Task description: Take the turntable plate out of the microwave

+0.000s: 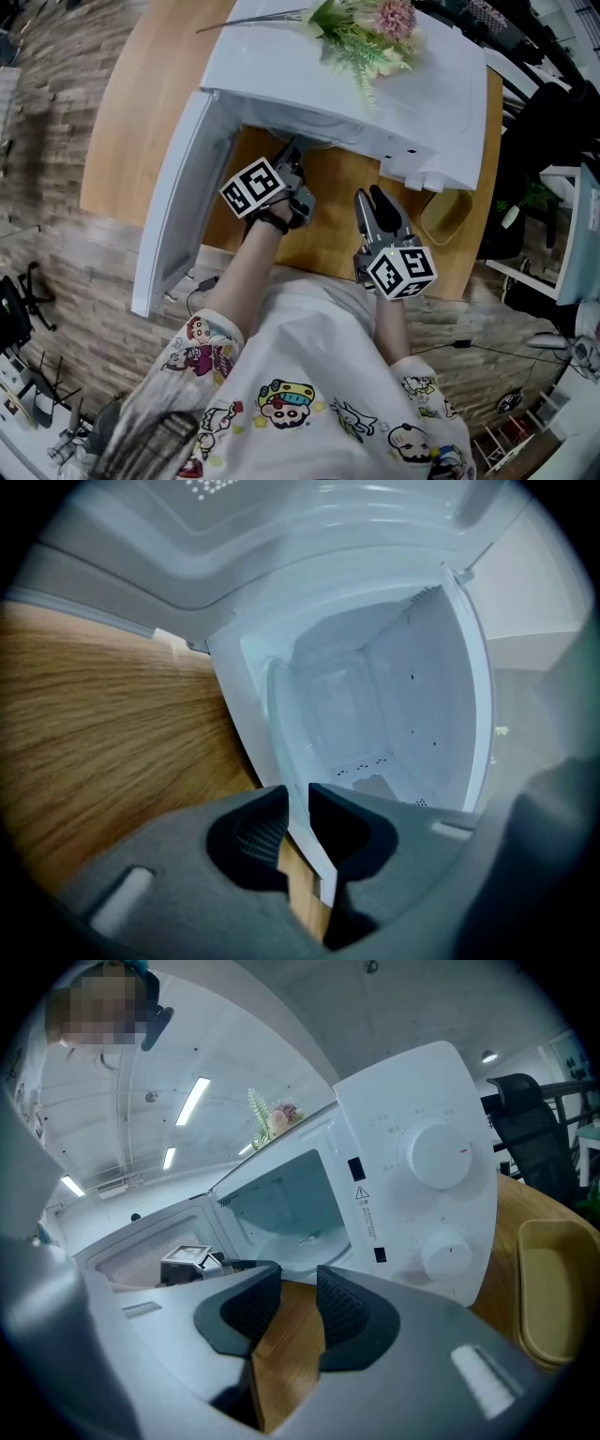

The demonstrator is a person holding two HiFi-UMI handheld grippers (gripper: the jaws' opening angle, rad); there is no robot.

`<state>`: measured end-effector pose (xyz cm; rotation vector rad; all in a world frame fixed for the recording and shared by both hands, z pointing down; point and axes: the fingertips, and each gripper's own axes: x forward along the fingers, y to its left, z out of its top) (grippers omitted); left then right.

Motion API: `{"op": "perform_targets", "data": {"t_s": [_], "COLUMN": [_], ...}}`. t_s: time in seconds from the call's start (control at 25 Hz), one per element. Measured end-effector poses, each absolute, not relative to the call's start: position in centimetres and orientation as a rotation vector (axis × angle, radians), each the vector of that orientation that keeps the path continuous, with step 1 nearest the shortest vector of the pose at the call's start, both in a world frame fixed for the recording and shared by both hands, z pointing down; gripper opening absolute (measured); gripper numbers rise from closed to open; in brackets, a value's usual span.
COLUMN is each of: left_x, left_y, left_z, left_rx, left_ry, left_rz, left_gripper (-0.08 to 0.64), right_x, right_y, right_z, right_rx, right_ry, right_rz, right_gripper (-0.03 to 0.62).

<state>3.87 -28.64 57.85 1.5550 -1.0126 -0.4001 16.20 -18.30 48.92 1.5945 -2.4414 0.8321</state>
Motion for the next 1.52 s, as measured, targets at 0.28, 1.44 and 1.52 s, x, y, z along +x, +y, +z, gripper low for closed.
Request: {"op": "perform_targets", "data": {"t_s": [0.28, 1.44, 1.52], "left_x": [4.4, 3.6, 3.6], "left_y": [-27.9, -22.5, -22.0], "left_z": [57.7, 56.9, 57.1], "left_rx": [1.506, 1.487, 1.478], "left_ry": [-0.999, -0.918, -0.912], "left_rz": [-0.421, -0.392, -0.388], "left_gripper": [0.054, 0.044, 0.044], "right_x": [16.8, 14.1, 14.0], "right_y": [-18.4, -20.0, -20.2], "right_z": [49.1, 54.7, 55.3], "right_rx": [1.596, 1.549, 1.548], "right_ry": [-2.43, -2.416, -2.406], "right_rz": [0.844, 1.347, 1.405], "right_gripper": [0.115, 0.123, 0.126]}}
